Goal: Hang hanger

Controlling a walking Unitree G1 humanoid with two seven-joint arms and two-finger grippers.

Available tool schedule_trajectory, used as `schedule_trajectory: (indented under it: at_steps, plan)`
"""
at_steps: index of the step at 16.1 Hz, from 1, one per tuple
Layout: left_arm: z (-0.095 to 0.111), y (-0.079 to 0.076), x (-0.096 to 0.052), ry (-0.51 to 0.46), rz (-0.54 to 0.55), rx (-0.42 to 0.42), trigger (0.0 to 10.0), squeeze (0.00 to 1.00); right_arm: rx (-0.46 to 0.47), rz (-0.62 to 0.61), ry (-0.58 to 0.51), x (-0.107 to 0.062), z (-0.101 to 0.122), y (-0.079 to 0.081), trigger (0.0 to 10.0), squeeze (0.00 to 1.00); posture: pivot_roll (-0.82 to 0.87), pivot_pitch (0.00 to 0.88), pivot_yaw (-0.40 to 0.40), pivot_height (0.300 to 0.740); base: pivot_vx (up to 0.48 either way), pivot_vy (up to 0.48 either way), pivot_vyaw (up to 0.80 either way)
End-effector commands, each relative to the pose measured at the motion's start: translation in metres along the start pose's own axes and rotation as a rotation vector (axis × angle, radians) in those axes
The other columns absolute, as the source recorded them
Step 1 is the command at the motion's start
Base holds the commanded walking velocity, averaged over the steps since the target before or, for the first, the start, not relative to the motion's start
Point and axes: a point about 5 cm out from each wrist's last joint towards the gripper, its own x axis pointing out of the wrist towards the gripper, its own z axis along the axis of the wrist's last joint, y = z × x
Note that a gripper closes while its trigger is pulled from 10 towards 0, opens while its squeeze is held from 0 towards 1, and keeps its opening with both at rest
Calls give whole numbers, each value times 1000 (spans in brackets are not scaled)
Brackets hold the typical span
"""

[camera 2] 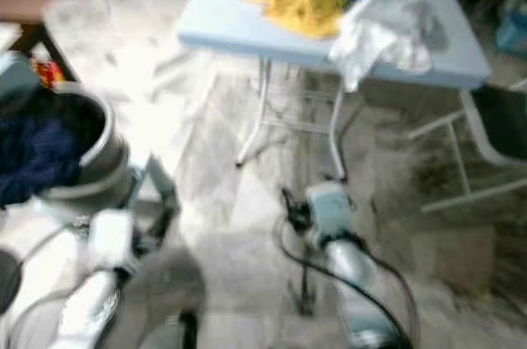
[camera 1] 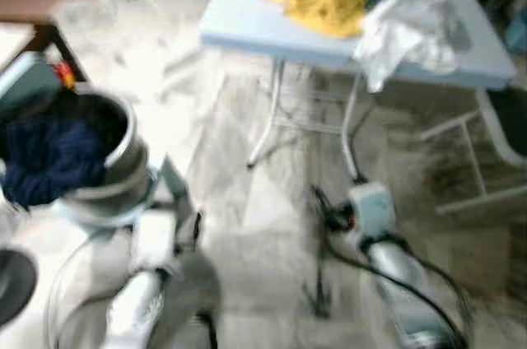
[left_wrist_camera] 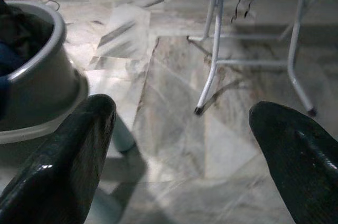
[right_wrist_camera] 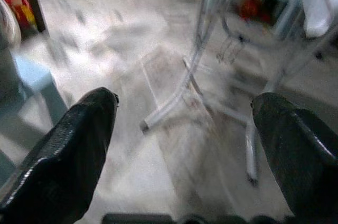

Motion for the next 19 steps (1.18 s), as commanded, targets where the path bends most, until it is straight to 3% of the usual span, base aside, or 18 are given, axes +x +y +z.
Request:
schedule_trajectory:
  at_steps: [1,3,9,19]
  plan:
    - [5,-8,1,-20,-30,-10,10000,0,4,-21,44,-9,-10,-5,10000,0,24,212,-75,740,0,0,0]
    - [-1,-2,-1,11,-13,-22,10000,0,51,-47,33,-5,-11,-3,10000,0,43,222,-67,740,0,133,0]
    - [-15,7,-5,84,-39,-12,10000,0,60,-95,47,-5,-14,-3,10000,0,40,222,-47,740,0,-1,0]
    - [-44,7,11,168,-33,-38,10000,0,41,-169,60,-11,-18,-16,10000,0,10,211,-40,740,0,480,0]
